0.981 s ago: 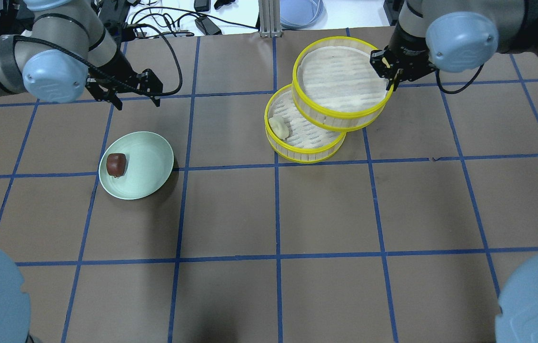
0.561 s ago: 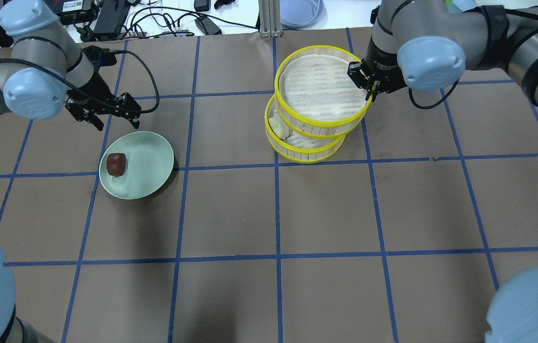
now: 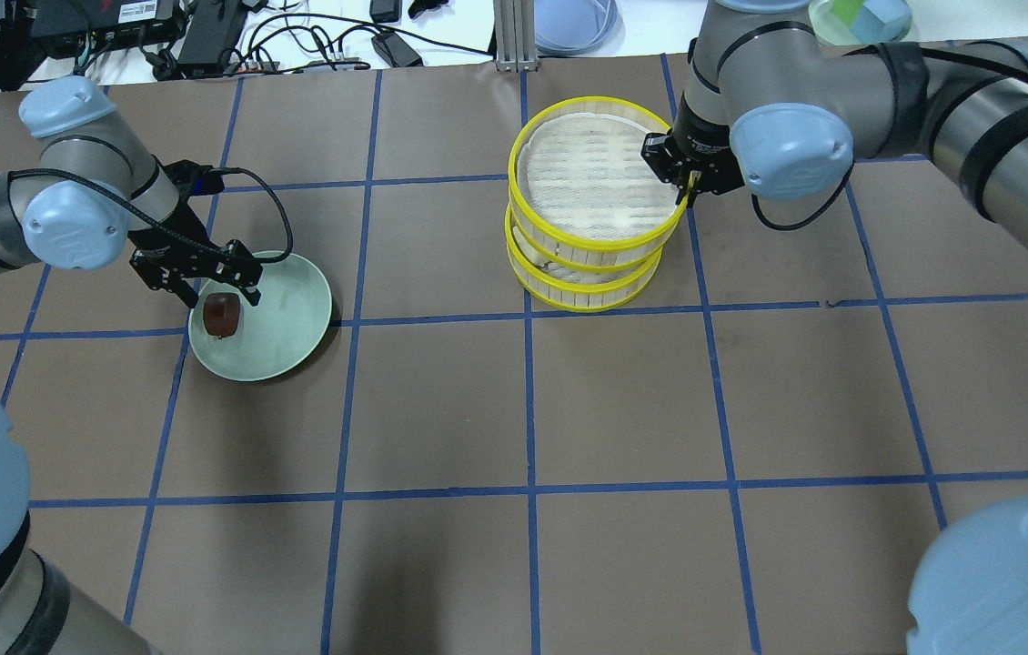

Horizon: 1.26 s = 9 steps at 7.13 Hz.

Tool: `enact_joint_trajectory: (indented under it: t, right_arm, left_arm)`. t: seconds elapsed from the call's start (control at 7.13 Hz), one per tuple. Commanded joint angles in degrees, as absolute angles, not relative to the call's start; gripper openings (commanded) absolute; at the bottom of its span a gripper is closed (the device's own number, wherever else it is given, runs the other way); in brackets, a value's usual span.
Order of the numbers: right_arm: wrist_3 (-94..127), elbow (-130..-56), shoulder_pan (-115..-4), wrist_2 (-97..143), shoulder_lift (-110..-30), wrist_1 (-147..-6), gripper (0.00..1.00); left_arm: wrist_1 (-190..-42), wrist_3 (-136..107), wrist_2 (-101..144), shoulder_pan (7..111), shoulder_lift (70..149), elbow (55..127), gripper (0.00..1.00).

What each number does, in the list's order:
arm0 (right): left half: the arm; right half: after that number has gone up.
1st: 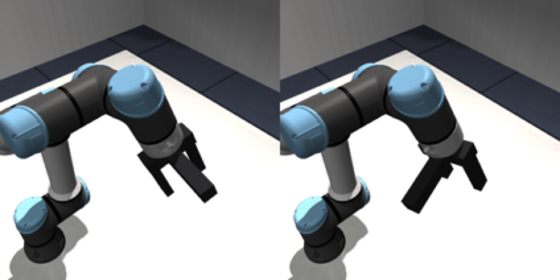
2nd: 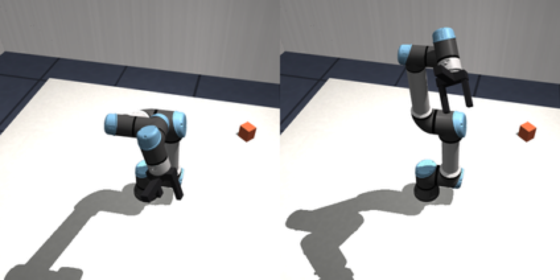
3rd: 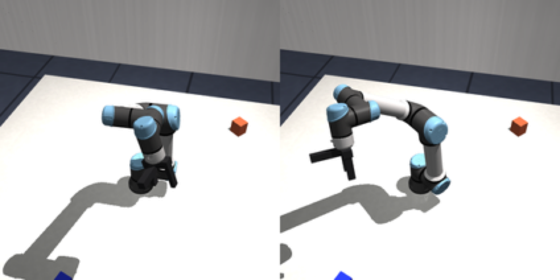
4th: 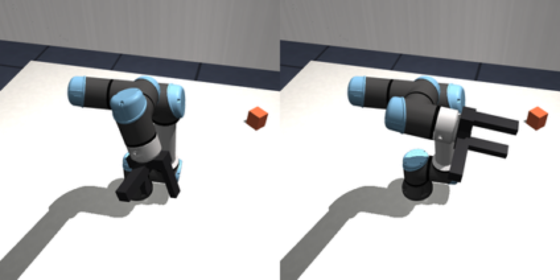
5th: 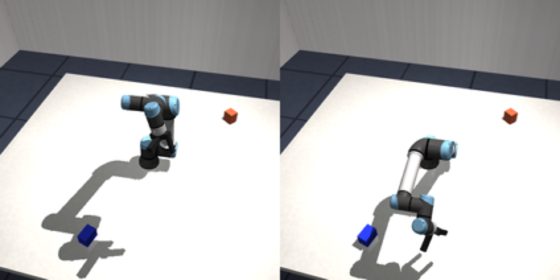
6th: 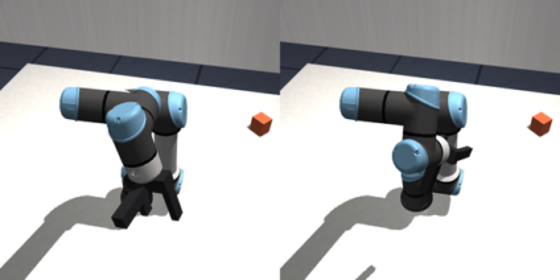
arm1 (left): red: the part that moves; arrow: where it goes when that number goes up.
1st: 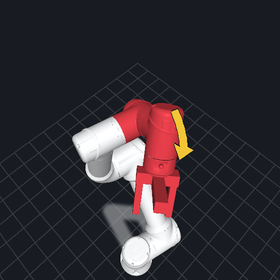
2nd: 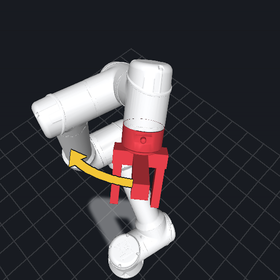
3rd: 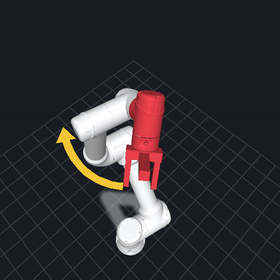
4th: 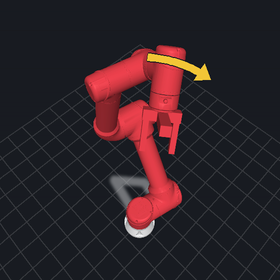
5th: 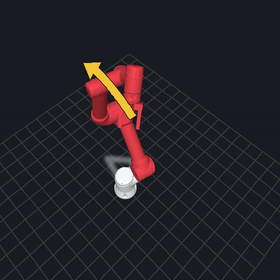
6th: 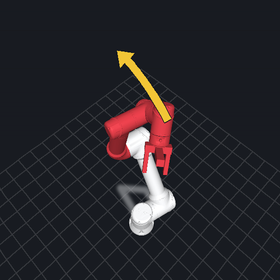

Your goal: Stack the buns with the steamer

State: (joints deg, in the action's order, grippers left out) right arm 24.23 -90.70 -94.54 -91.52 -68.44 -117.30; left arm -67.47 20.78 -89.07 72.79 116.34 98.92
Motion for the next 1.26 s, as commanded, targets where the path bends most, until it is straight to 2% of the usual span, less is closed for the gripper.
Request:
enact_joint_trajectory:
  t: [0.0,0.14,0.56,1.12]
  right_arm:
    - [22.1,-90.7,-94.9,-95.0,-66.7,-118.8,0.00]
    - [22.0,-90.8,-95.0,-95.0,-66.4,-118.9,0.00]
    - [23.1,-90.8,-95.5,-94.3,-65.5,-119.1,0.00]
    - [23.2,-90.8,-95.5,-93.9,-65.5,-118.9,0.00]
  left_arm:
    - [-67.2,20.9,-90.0,72.8,117.9,98.9,0.34]
    - [-67.2,20.7,-89.9,72.8,118.2,98.4,0.00]
    - [-66.2,20.3,-89.6,72.8,118.0,97.8,0.00]
    - [-66.6,11.2,-89.0,75.7,115.4,92.1,0.00]
